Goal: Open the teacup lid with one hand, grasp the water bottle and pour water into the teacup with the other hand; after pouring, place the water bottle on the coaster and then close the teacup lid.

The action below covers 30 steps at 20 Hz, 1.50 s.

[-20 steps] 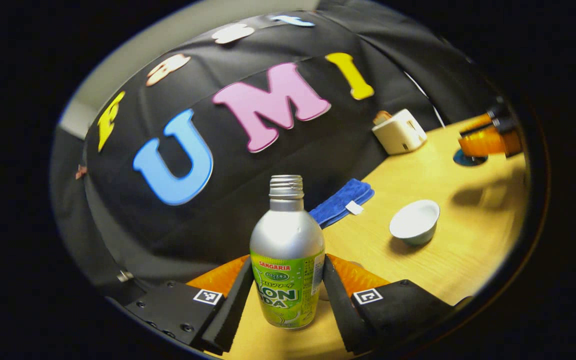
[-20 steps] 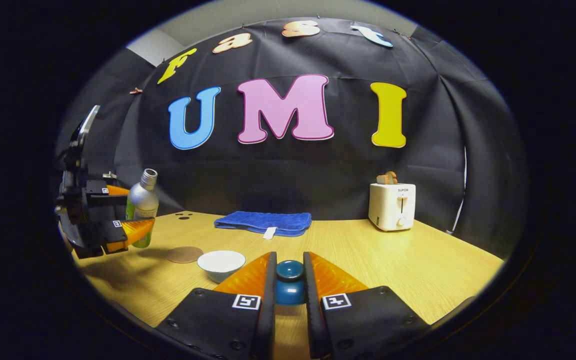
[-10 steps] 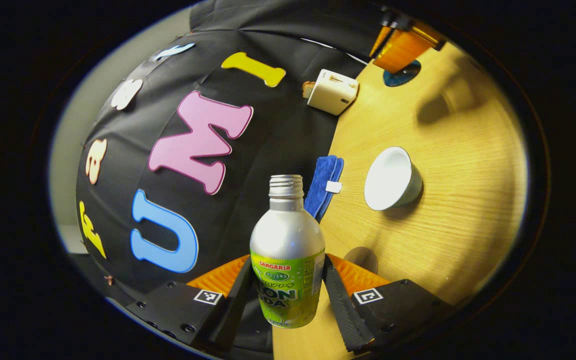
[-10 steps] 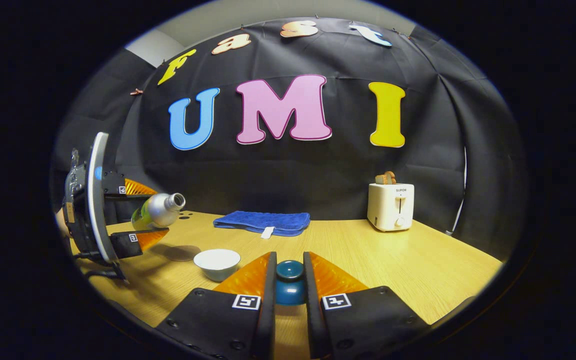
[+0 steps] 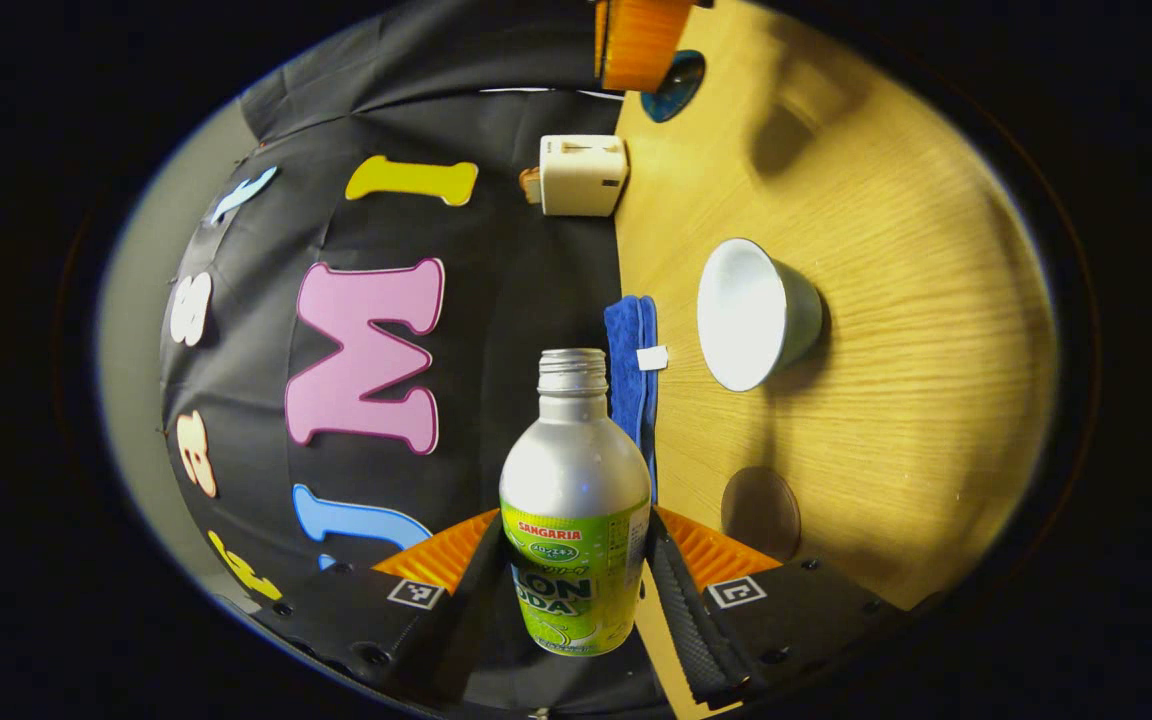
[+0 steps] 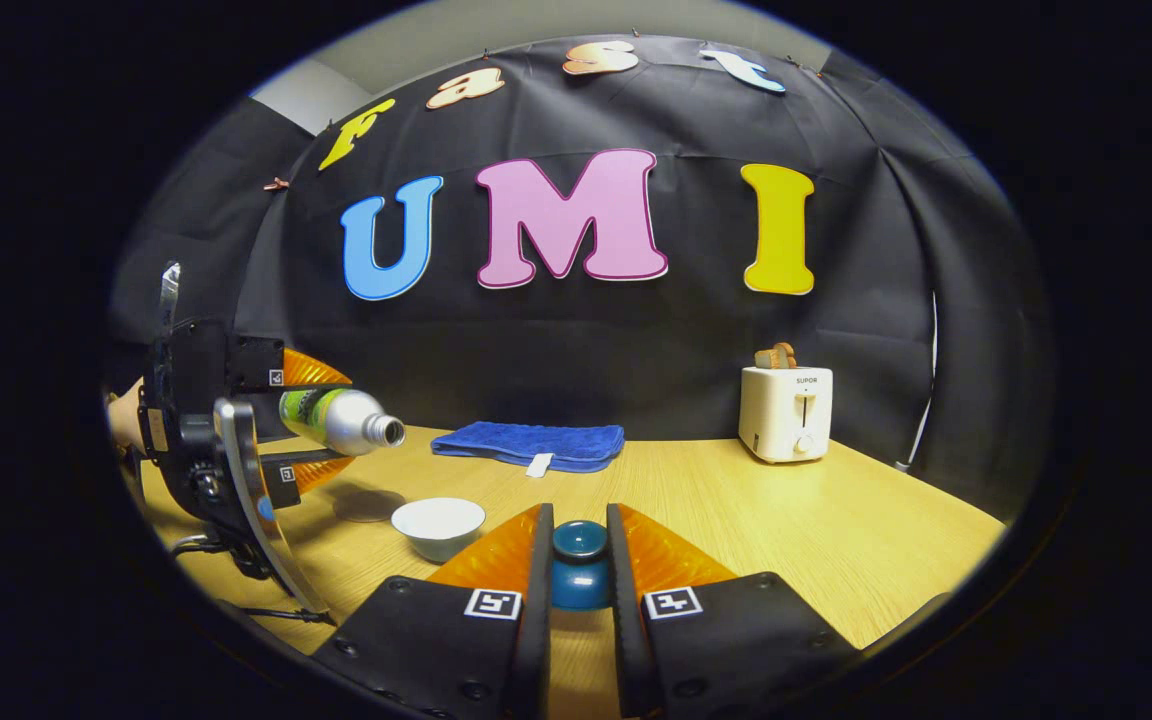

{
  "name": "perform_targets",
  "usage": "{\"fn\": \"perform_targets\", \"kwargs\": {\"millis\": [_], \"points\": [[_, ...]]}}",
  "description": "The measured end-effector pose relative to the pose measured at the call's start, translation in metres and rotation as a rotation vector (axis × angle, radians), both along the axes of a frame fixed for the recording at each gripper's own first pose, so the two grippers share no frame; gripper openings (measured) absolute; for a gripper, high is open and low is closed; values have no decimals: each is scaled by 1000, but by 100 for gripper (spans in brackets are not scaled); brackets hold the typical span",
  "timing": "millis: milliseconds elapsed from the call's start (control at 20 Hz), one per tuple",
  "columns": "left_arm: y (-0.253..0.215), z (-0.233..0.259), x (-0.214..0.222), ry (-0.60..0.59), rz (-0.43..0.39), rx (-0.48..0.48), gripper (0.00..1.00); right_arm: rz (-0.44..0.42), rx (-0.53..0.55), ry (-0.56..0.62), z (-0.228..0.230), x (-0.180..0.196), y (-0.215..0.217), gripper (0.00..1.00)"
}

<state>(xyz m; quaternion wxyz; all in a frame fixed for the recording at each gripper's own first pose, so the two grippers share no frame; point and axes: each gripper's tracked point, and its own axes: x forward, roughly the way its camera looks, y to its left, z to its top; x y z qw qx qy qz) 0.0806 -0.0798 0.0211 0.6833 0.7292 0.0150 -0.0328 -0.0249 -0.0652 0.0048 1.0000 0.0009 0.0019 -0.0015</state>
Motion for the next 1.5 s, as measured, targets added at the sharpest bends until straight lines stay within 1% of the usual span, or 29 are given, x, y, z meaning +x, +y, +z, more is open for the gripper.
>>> {"fn": "perform_targets", "kwargs": {"millis": [250,400,650,900,1200,1500], "points": [[9,3,5,2,9,118,80,0,0,0,0,0,0,30],[5,12,7,-24,-5,198,80,0,0,0,-1,0,0,30],[2,14,14,-42,-26,322,81,1,1,-1,-1,0,1,30],[0,17,13,-51,-39,380,81,2,1,-1,-1,0,1,30],[2,24,16,-46,-63,515,81,1,1,-1,-1,0,2,30],[-8,33,16,-81,-104,608,81,7,1,-1,-1,-1,2,30]]}}
